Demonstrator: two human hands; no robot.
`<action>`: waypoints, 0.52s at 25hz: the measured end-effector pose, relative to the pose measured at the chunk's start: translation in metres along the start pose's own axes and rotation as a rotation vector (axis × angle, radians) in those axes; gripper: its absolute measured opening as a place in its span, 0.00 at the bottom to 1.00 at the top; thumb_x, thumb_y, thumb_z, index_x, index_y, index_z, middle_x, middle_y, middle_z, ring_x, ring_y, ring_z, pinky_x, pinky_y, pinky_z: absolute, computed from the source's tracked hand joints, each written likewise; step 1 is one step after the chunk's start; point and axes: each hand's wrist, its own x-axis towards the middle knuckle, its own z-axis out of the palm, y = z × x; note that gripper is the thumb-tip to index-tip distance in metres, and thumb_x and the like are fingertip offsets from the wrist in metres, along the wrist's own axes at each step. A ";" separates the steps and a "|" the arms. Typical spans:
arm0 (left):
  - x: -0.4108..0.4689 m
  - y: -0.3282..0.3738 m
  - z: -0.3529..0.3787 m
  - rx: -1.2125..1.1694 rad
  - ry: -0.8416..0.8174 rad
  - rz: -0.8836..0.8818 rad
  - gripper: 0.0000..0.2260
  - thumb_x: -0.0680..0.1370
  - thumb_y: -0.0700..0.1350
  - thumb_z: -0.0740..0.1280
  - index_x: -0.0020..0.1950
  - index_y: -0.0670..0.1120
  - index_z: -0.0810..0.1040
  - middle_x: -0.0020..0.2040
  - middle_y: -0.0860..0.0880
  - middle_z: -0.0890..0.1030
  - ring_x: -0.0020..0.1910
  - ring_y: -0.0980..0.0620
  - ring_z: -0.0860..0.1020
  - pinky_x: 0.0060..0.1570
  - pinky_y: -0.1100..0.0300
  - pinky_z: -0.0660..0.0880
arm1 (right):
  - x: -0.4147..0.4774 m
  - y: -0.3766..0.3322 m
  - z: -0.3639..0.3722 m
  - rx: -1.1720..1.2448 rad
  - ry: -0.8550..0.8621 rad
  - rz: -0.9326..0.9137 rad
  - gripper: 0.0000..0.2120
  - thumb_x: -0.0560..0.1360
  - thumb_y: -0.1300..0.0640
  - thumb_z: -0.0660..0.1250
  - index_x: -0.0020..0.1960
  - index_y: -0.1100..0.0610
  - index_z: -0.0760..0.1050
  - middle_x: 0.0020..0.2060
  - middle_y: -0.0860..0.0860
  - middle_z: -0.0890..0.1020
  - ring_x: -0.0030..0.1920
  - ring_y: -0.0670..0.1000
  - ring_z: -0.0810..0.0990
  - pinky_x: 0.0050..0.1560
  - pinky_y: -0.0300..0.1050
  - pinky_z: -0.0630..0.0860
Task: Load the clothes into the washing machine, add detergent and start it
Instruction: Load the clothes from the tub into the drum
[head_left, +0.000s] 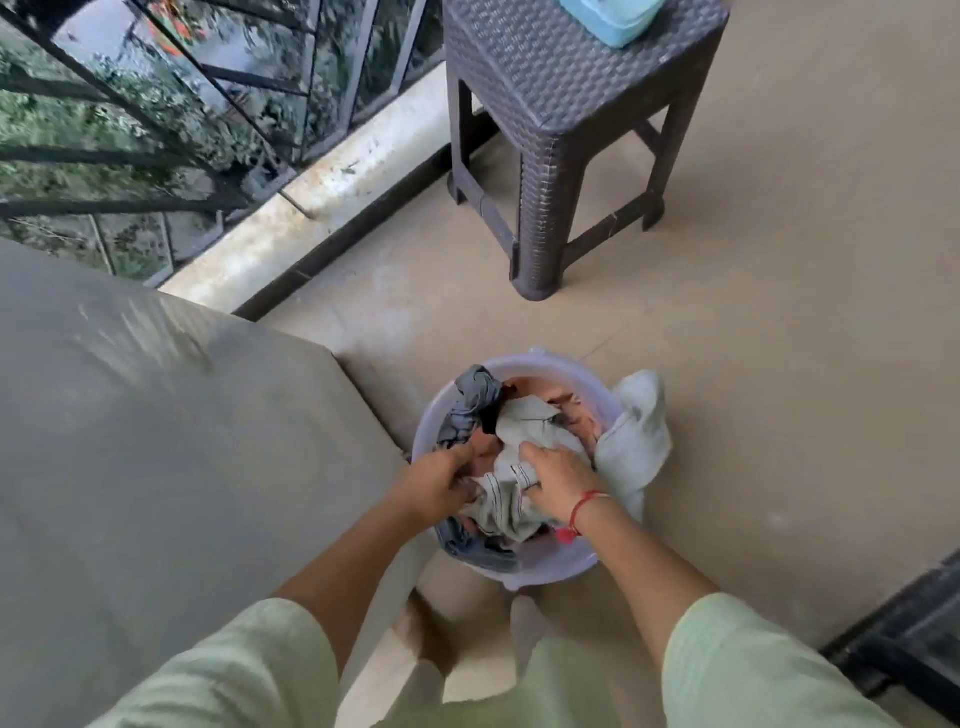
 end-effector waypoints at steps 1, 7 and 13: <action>-0.008 0.010 -0.009 -0.022 -0.002 0.029 0.11 0.74 0.37 0.64 0.56 0.41 0.74 0.36 0.53 0.73 0.38 0.50 0.72 0.33 0.71 0.64 | -0.012 -0.004 -0.007 -0.004 -0.011 -0.003 0.16 0.72 0.58 0.66 0.57 0.50 0.67 0.47 0.55 0.80 0.51 0.59 0.77 0.46 0.50 0.73; -0.058 0.077 -0.089 0.076 -0.054 0.160 0.06 0.70 0.41 0.70 0.44 0.48 0.75 0.36 0.54 0.73 0.39 0.52 0.71 0.32 0.68 0.62 | -0.103 -0.043 -0.046 0.206 0.184 0.084 0.18 0.74 0.58 0.65 0.63 0.50 0.72 0.57 0.54 0.79 0.57 0.58 0.78 0.56 0.49 0.75; -0.127 0.134 -0.176 0.370 0.065 0.350 0.24 0.67 0.50 0.76 0.60 0.48 0.75 0.56 0.47 0.78 0.54 0.46 0.76 0.51 0.57 0.73 | -0.195 -0.112 -0.109 0.569 0.569 0.030 0.26 0.75 0.69 0.61 0.67 0.45 0.69 0.60 0.48 0.73 0.60 0.50 0.74 0.63 0.39 0.69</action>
